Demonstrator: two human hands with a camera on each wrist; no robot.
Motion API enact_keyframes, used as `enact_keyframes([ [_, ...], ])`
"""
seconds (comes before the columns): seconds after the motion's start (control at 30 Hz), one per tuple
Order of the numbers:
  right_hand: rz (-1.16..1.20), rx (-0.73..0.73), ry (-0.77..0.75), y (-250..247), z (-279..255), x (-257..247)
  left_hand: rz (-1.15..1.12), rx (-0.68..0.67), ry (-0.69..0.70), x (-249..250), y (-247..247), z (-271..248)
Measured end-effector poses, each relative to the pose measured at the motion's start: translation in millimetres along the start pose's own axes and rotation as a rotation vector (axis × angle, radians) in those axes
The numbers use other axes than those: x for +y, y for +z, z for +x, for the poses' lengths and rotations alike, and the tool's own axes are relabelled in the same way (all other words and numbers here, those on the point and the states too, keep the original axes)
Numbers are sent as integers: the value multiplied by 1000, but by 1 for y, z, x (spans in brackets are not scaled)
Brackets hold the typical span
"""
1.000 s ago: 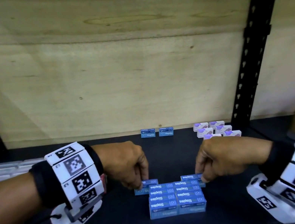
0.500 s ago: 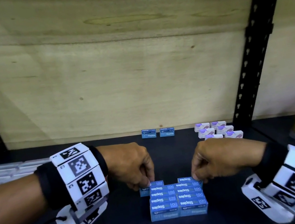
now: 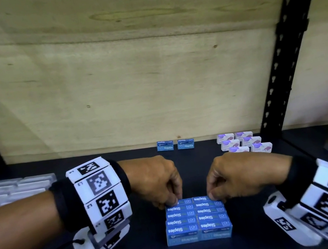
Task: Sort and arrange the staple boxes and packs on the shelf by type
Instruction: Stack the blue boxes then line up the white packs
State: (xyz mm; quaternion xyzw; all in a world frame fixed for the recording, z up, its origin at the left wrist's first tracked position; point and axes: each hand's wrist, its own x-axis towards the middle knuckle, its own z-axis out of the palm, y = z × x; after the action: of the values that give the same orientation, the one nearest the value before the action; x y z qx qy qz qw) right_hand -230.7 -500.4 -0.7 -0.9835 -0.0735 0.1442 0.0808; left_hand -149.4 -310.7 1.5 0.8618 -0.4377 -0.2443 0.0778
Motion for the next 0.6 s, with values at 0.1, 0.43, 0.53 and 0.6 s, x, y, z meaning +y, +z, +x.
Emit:
enact_keyframes([
  [0.1, 17, -10, 2, 0, 1, 1, -10, -7, 3, -1, 0, 1],
  [0.43, 5, -8, 83, -9, 20, 10, 75, 21, 1, -9, -11, 12],
  [0.53, -16, 55, 103, -18, 37, 17, 114, 96, -26, -17, -23, 22],
  [0.6, -27, 88, 111, -25, 49, 22, 140, 155, -48, -23, -33, 30],
])
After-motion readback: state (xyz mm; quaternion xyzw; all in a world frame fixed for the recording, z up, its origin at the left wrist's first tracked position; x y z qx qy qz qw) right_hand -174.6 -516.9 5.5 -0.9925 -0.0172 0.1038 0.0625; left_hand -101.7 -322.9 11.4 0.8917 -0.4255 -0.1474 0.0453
